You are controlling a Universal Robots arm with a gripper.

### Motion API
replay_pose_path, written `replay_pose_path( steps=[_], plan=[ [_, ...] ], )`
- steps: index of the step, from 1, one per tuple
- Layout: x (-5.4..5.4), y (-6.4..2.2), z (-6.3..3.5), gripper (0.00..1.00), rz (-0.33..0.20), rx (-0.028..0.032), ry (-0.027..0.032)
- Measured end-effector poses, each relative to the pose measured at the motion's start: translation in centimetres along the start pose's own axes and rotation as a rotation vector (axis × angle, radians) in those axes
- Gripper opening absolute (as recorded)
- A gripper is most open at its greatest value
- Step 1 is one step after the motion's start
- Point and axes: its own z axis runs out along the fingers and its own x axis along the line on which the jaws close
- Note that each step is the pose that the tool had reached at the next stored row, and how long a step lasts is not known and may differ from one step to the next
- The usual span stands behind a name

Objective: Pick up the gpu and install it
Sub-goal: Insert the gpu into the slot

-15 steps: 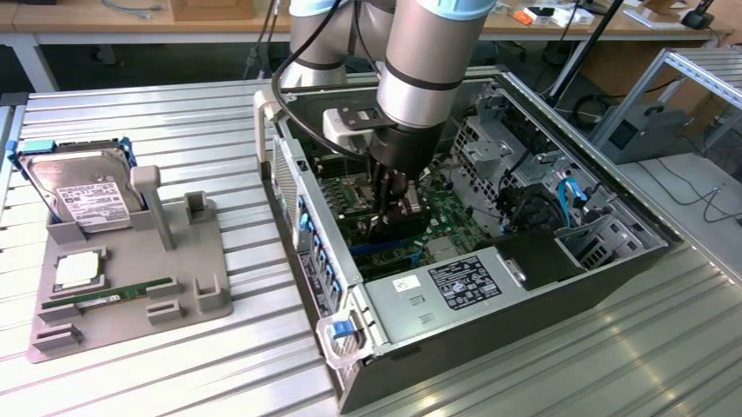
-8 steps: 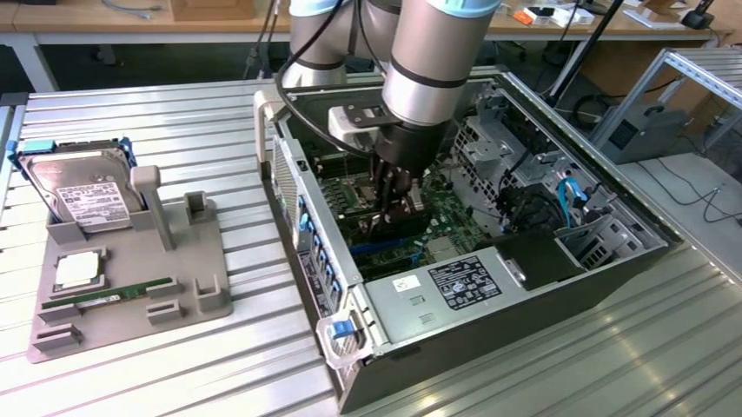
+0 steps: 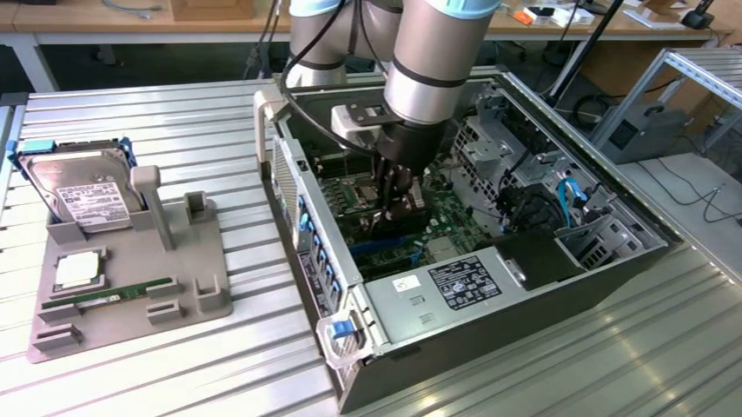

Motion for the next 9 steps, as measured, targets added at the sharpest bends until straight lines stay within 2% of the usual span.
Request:
replay_pose_path(
  steps=[4, 7, 9],
  plan=[
    [0.0, 0.45, 0.29, 0.27, 0.0, 0.0, 0.0002],
    [0.0, 1.34, 0.37, 0.27, 0.001, -0.0001, 0.0],
    [0.0, 1.5, 0.37, 0.27, 0.0, -0.0001, 0.0]
  ],
)
